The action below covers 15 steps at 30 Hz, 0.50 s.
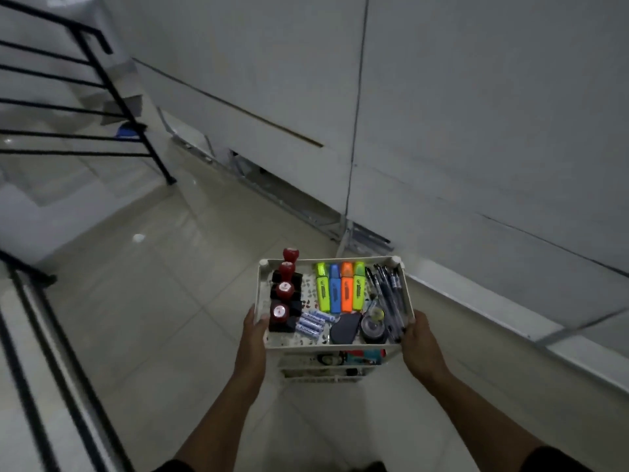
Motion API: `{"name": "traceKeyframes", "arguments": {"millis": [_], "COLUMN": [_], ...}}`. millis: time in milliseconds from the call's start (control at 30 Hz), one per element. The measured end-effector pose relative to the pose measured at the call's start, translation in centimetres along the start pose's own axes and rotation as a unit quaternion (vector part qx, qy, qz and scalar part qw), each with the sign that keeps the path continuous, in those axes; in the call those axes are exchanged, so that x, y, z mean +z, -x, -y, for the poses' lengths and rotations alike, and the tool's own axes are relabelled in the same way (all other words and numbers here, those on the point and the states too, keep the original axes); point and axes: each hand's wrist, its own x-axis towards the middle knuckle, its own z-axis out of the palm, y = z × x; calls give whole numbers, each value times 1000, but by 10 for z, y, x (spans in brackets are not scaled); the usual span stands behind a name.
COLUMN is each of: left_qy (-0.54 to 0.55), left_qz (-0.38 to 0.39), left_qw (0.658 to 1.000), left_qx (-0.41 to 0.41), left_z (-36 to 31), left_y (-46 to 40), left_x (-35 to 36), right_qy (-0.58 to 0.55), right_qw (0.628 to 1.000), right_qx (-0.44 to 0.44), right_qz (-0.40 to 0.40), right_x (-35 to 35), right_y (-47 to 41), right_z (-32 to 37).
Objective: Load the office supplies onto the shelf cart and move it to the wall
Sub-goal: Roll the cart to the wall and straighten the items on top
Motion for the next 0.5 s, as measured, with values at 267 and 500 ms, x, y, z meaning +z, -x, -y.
{"name": "traceKeyframes", "arguments": {"millis": [267, 500], "left_qy": [-83, -152], "left_qz": [119, 241], "left_qw": [989, 959], "left_qx": [-14, 8], "left_z": [-32, -91], "left_y": [-112, -177], "left_x": [19, 83], "right_qy": [-66, -146], "right_qw": [990, 965], "right_qx": [87, 163], "right_qz": [-88, -145], "right_x": [20, 38], "right_y": [10, 6], "right_z": [4, 20]}}
